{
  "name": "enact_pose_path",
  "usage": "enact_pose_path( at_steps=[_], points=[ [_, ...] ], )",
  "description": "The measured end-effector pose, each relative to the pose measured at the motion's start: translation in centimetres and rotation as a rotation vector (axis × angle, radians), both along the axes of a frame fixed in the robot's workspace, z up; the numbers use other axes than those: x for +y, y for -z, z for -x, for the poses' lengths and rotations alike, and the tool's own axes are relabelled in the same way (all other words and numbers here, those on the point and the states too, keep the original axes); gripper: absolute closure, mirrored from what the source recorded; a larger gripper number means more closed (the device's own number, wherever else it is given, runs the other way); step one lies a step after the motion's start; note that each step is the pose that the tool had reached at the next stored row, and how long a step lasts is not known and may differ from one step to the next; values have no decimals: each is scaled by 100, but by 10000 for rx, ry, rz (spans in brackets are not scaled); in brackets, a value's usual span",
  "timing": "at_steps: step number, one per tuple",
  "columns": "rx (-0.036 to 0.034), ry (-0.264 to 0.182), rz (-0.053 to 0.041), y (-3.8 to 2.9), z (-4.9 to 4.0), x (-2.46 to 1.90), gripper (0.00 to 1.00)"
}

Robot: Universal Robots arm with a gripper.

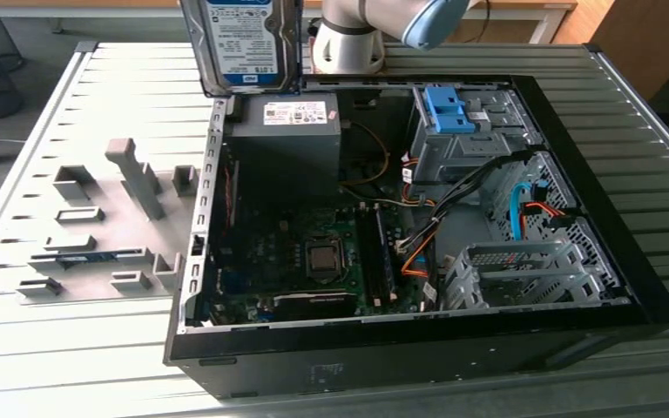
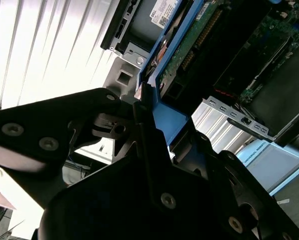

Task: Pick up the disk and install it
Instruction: 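Pick up the disk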

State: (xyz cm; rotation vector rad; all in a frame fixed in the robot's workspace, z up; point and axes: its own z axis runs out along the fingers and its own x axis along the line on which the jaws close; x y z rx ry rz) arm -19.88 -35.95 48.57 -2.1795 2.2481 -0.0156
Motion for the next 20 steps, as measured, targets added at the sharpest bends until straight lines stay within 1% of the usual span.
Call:
enact_pose_path(
  at_steps=[5,14,17,20],
  points=[
    [0,0,0,0,-69,0,64],
    [-1,0,0,1,-73,-2,64],
    [-1,0,13,1,-73,-22,64],
    [0,0,43,0,-73,-55,64]
  ],
)
